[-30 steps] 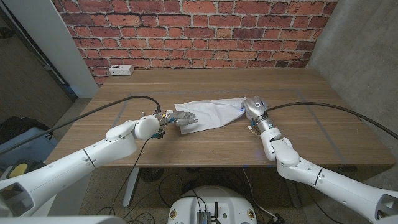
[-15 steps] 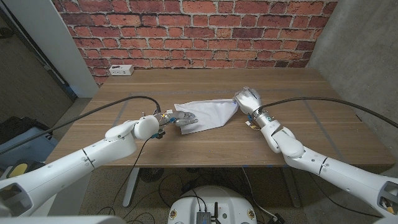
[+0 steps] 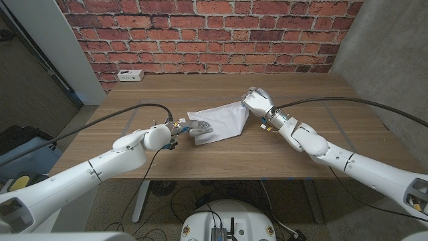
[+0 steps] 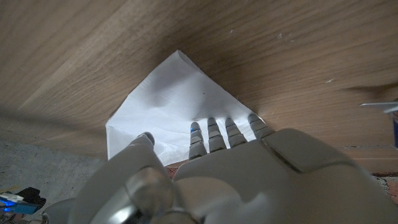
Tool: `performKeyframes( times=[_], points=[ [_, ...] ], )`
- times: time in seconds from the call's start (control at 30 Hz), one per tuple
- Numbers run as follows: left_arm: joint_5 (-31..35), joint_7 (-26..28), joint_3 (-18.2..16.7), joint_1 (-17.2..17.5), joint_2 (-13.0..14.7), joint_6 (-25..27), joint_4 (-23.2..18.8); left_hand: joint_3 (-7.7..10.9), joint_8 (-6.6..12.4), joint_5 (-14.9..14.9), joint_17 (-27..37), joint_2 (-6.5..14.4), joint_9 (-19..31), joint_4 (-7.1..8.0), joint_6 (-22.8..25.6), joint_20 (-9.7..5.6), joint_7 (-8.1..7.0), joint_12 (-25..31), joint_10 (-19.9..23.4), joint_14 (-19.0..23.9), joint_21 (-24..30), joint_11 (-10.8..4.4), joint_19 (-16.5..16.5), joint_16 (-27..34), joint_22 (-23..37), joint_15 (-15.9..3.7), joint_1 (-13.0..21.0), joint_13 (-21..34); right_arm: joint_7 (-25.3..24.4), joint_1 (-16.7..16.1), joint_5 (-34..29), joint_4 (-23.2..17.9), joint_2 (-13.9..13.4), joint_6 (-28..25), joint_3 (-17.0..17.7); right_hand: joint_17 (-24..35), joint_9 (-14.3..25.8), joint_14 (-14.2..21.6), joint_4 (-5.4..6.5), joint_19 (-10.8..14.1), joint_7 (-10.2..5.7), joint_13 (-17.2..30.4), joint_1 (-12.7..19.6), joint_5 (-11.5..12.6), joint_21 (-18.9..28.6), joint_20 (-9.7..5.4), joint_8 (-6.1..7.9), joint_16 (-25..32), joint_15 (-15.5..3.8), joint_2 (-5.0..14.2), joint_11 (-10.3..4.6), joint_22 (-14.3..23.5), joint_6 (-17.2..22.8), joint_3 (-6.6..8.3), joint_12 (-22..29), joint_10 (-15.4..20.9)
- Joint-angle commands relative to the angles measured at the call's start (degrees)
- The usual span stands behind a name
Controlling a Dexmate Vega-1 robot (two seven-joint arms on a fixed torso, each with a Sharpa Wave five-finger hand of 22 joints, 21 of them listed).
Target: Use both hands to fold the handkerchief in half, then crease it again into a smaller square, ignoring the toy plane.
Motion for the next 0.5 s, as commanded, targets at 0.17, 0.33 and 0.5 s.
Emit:
performKeyframes(
  times=[0.17, 0.33, 0.5],
  points=[
    [-0.23, 0.47, -0.18, 0.44, 0.2, 0.45, -0.28, -0.27, 0.46, 0.32, 0.0, -0.03, 0.11, -0.19, 0.23, 0.57, -0.01, 0.18, 0.28, 0.33, 0.34, 0.3, 0.45, 0.34, 0.32, 0.02, -0.68, 0.19, -1.57, 6.21, -6.51, 1.27, 1.02, 8.65, -1.46, 0.49, 0.31, 0.1, 0.35, -0.31, -0.1, 0.47, 0.52, -0.12, 0.69, -7.74, 0.15, -0.52, -6.67, -0.07, -0.03, 0.08, 0.4, -0.11, 0.5, 0.62],
    [-0.22, 0.52, -0.11, 0.29, 0.16, 0.05, -0.02, -0.33, 0.54, 0.34, 0.0, -0.06, 0.11, -0.25, 0.45, 0.6, 0.11, 0.18, 0.28, 0.28, 0.34, 0.31, 0.47, 0.31, 0.31, 0.0, -0.81, 0.19, -1.44, 7.55, -7.11, 1.08, 1.58, 10.66, -1.94, 0.73, 0.33, 0.25, 0.38, -0.18, -0.1, 0.48, 0.61, -0.09, 1.12, -7.63, 0.27, -0.69, -6.67, -0.04, 0.17, 0.04, 0.82, -0.12, 0.54, 1.03],
    [-0.19, 0.44, -0.06, 0.11, 0.09, -0.08, 0.16, -0.39, 0.54, 0.35, -0.01, -0.09, 0.1, -0.32, 0.48, 0.6, 0.1, 0.16, 0.23, 0.26, 0.33, 0.17, 0.47, 0.3, 0.3, -0.04, -0.94, 0.19, -1.68, 8.66, -7.93, 1.02, 2.1, 11.93, -2.36, 1.02, 0.34, 0.6, 0.29, -0.22, 0.37, 0.29, 0.71, -0.1, 1.57, -7.67, 0.47, -0.87, -6.66, -0.31, 0.55, -0.09, 1.56, -0.19, 0.46, 1.53]
  ],
)
